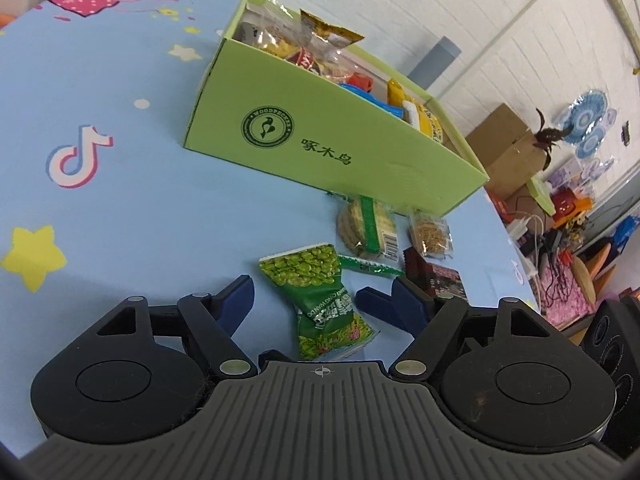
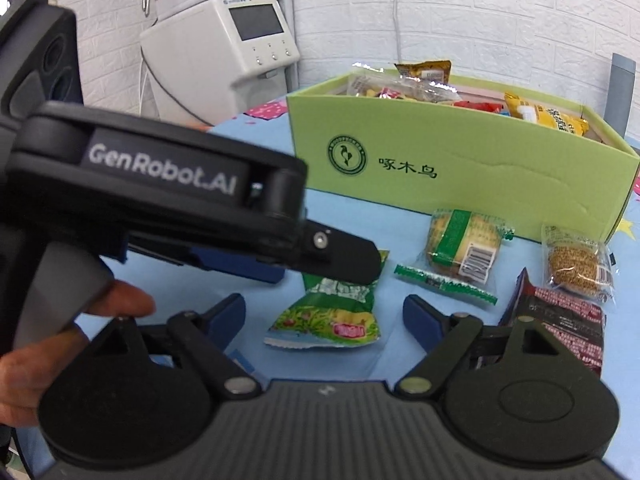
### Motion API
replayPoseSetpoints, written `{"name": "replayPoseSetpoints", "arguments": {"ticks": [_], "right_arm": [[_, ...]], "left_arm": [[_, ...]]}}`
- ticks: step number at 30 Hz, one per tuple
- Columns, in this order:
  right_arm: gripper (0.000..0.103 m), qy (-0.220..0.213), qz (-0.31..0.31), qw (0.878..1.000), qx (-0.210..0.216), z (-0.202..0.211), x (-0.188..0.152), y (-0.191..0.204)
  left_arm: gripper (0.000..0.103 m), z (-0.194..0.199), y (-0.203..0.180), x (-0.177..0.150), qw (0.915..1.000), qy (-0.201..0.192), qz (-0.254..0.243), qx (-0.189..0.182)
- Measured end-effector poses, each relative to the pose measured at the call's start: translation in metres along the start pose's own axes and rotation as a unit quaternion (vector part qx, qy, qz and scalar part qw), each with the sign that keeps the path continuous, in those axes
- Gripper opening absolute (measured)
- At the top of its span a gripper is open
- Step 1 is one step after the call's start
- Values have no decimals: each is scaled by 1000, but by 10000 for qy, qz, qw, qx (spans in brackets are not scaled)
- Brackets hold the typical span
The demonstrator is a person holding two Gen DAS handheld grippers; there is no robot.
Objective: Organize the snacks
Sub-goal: 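Reach the left gripper to the green pea snack bag and grasp it, then carry the green pea bag into the green box and release it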
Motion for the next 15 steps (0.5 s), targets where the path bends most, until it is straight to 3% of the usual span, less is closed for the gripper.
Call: {"name": "replayPoseSetpoints", "arguments": {"ticks": [3,4,5,6,11,15], "right_arm": [[83,-18,14,10000,14,-3,0,1],[73,-21,38,10000,-1,-3,0,1],[66,-34,78,10000,-1,-1,0,3],[60,-31,94,9999,51,1,-1,5],[58,-112,-53,9999,9,14,-6,6],[59,-450,47,9989,-90,34,8,9]], "left_arm": [[45,-6,0,-2,9999,86,-94,25],[35,-8,-2,-3,9998,71,-180,72],[13,-10,-3,-4,9994,123,-278,136],[9,-12,-5,-7,9992,188,-323,105],[6,-2,-13,-12,9994,162,-291,-31],[6,22,-31,7,9991,-156,-368,-167]]}}
Point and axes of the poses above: each gripper's, at about its wrist camera, not at the fingertips, and z roughly against the way its jaws point, y to its left, x to its top, the point moved 8 cm from there along -z, roughly the way its jaws point, and after that the axes turned 6 degrees about y, right-handed, at the moved point
